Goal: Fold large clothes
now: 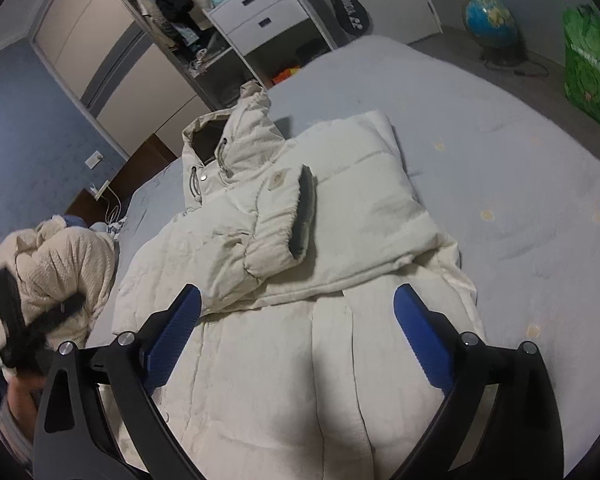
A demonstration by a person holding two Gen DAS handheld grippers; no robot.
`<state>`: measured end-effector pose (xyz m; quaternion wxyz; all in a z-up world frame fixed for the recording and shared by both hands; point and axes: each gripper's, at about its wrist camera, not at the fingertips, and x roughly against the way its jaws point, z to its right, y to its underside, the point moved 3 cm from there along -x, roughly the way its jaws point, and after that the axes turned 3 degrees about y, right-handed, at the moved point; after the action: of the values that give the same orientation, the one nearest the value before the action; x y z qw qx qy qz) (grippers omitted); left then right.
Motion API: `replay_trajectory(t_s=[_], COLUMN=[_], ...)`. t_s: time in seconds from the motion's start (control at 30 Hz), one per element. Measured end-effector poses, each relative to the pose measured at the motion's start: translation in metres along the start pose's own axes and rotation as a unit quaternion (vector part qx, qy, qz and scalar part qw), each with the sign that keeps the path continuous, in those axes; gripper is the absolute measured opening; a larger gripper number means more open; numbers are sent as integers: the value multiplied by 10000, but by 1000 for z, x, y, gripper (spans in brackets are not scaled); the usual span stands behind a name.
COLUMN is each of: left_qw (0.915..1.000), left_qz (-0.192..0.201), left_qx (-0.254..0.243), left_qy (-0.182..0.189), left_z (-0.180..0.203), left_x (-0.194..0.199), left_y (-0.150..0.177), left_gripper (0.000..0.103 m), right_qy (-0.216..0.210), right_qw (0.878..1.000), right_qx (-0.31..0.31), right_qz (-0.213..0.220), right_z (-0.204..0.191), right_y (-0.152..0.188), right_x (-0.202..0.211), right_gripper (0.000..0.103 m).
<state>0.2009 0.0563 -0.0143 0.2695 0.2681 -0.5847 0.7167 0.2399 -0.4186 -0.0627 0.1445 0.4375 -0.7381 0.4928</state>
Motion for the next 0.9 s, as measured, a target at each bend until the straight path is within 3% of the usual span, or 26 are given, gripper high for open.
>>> replay_trajectory(t_s=[0.2, 0.37, 0.5, 0.6, 0.9], left_qw=[9999, 9996, 9988, 9990, 9995], left_qz=[-18, -66, -113, -36, 152], left_qx=[40, 272, 472, 434, 248], left_qy=[109, 89, -29, 12, 87], left_z=[0, -17, -34, -38, -44], left_x=[-43, -74, -90, -96, -111], left_y=[-26, -14, 9, 7, -1], left_gripper=[96, 96, 96, 96, 96], right_qy=[-111, -299, -507, -572, -162], right_qw=[9979, 9946, 9950, 9954, 9953], right_qx=[634, 939, 696, 468, 152], right_qz=[-112, -324, -503, -603, -944], right_z=[-26, -49, -60, -69, -80], right_y=[-28, -78, -132, -181, -261], right_x=[-8, -41, -88, -136, -263], right_gripper=[93, 94, 94, 94, 94])
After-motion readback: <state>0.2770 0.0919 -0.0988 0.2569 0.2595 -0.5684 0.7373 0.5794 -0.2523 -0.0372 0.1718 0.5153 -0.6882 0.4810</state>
